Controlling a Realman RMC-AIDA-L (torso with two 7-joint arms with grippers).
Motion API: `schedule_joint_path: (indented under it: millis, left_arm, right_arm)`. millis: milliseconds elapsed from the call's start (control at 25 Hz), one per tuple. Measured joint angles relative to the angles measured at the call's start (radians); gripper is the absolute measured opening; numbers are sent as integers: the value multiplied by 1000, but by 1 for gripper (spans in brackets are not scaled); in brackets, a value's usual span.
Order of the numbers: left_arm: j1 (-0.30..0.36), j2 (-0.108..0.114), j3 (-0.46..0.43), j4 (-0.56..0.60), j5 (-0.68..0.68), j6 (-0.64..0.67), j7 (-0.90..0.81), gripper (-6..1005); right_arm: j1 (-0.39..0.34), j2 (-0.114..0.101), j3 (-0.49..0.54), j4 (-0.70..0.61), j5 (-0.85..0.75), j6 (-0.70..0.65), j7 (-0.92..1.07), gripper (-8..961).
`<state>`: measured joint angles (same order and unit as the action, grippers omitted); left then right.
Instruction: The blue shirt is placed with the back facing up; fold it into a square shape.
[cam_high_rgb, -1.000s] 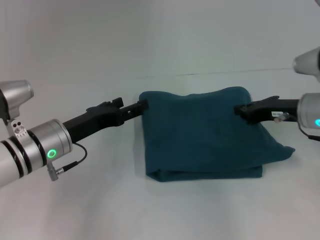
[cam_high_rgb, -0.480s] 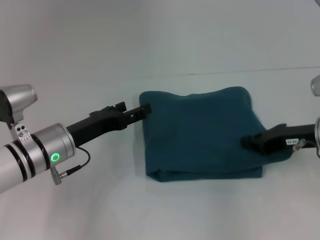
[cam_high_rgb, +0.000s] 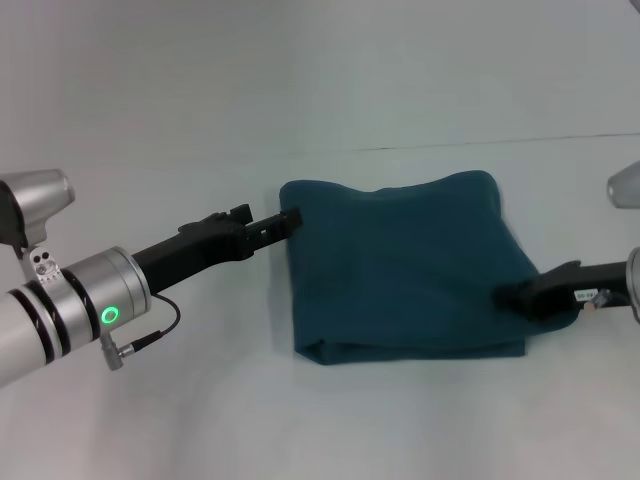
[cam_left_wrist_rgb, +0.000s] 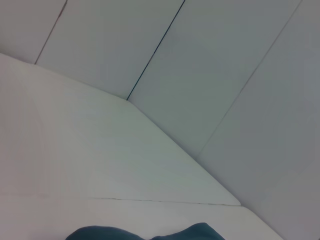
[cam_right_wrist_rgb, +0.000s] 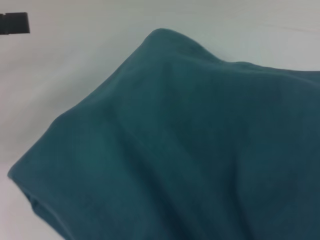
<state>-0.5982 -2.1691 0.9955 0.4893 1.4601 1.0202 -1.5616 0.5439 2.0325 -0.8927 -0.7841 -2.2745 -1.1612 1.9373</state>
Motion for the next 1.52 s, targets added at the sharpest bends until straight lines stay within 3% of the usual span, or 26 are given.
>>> schedule_joint_path:
  millis: [360,560,1000,1240,1520]
  left_arm:
    - [-2,2,0,-1,0,-3,-3,950]
    - [-4,3,9,-6,8,-28,-37,950]
    - [-14,5,12,-15,10,-40,-56,950]
    - [-57,6,21,-37,11,-107,-81,949]
    - [-133,1,45,-80,12,-279,-113,950]
  right_arm:
    - [-1,-12,112,-25,95,-47,-60,24]
    - [-2,-7,159,-69,152,-52,-61,26]
    - [17,-23,177,-72,207,-61,-44,29]
    - [38,-22,175,-71,208,-81,-5,274]
    - [47,-25,178,-83,208,-100,17,534]
